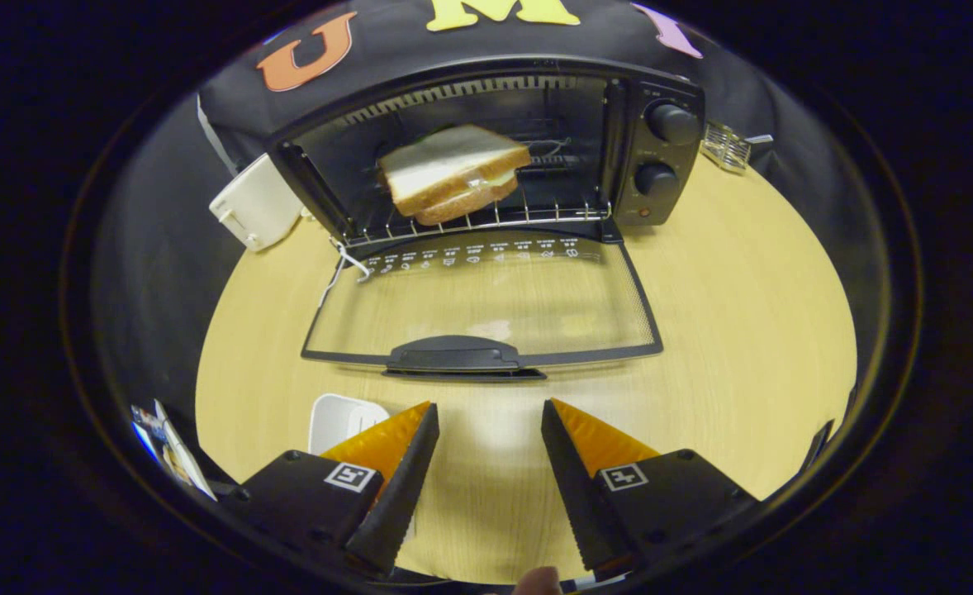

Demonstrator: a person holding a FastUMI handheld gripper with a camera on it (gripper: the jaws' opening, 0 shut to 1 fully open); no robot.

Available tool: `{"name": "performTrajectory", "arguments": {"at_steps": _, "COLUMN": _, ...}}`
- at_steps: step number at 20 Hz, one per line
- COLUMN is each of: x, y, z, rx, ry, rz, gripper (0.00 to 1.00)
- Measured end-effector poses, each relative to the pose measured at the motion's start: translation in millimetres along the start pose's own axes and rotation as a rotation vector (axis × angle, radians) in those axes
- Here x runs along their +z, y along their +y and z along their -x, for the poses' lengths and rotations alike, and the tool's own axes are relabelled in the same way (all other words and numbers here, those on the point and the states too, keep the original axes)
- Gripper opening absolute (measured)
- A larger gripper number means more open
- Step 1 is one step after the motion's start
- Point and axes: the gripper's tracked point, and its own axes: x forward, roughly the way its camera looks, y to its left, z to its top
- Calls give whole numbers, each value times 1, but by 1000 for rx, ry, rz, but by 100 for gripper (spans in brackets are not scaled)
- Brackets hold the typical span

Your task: Open the toaster oven, put the food inside, and close the toaster oven door.

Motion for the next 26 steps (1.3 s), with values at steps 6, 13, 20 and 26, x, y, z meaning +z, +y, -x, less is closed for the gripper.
{"name": "performTrajectory", "arguments": {"at_steps": 6, "x": 3, "y": -12, "z": -19, "rx": -26, "ry": 16, "rz": -9, "gripper": 84}}
{"name": "performTrajectory", "arguments": {"at_steps": 13, "x": 11, "y": -9, "z": -7, "rx": -32, "ry": -27, "rz": 32, "gripper": 84}}
{"name": "performTrajectory", "arguments": {"at_steps": 20, "x": 31, "y": -4, "z": 35, "rx": -1, "ry": -139, "rz": 17, "gripper": 84}}
{"name": "performTrajectory", "arguments": {"at_steps": 26, "x": 65, "y": 3, "z": 61, "rx": 14, "ry": -273, "rz": -7, "gripper": 84}}
